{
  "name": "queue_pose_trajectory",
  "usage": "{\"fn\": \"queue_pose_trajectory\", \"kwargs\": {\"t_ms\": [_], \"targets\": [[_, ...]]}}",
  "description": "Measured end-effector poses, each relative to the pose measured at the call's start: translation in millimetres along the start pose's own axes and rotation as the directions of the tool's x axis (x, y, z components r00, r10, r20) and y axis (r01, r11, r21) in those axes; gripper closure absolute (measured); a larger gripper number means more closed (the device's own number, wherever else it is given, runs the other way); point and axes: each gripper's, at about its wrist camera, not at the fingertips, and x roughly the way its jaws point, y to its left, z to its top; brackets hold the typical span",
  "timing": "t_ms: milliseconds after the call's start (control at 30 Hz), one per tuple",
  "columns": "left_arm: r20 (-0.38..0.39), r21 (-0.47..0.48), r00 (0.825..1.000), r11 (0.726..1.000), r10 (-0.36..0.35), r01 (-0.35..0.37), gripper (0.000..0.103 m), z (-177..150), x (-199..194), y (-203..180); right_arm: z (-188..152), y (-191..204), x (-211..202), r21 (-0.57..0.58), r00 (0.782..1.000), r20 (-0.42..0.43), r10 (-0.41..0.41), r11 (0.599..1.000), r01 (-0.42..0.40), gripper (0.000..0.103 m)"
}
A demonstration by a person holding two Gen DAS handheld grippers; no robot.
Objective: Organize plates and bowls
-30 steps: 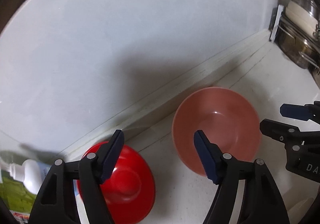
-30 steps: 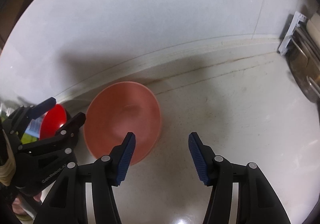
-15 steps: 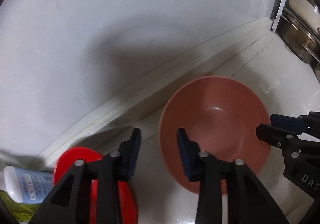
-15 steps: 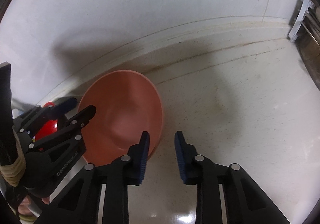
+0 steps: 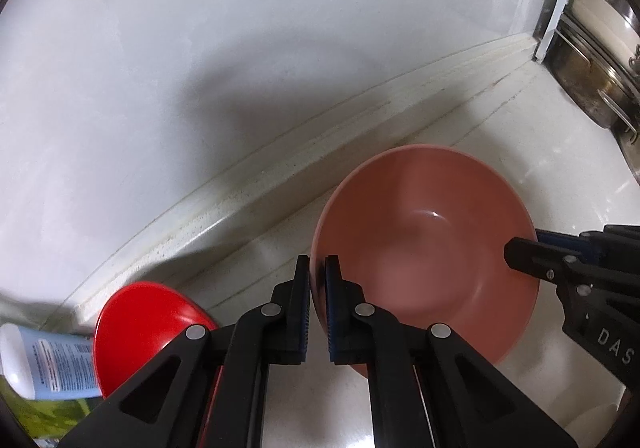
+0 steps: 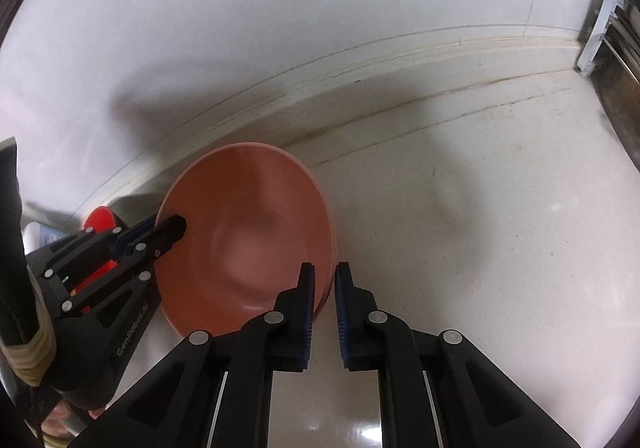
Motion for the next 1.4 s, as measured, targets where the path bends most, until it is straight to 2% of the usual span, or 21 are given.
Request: {"fn": "queue_pose_trajectory", "kwargs": {"t_ms": [367,500,867,1400], "targets": [[0.018,-0.045,0.999,0.998,-0.038,0.038,0.094,-27,-51,-8,-25,1,-42,-0.008,0.999,0.031,0.017,1.000,-0.017,0.091],[0.020,-0.094,0.995,0.991,-0.093,0.094,0.094,-42,-69,-9,-37,4,-58,-0.010,0.998,0.058,0.012,1.000,-0.011,0.091],[0.094,-0.145,0.986,0.978,-0.135,0.148,0.094,-86,-125,-32,-84,-2,-110,-0.036,0.995,0.099,0.024,0.999,-0.020,0.091],[0.126,-0.102,0.969,0.969,-0.212,0.226,0.094,-137,-174,-87,-152,-37,-163,-0.009,0.988,0.153,-0.017,1.000,0.019,0.091]]}}
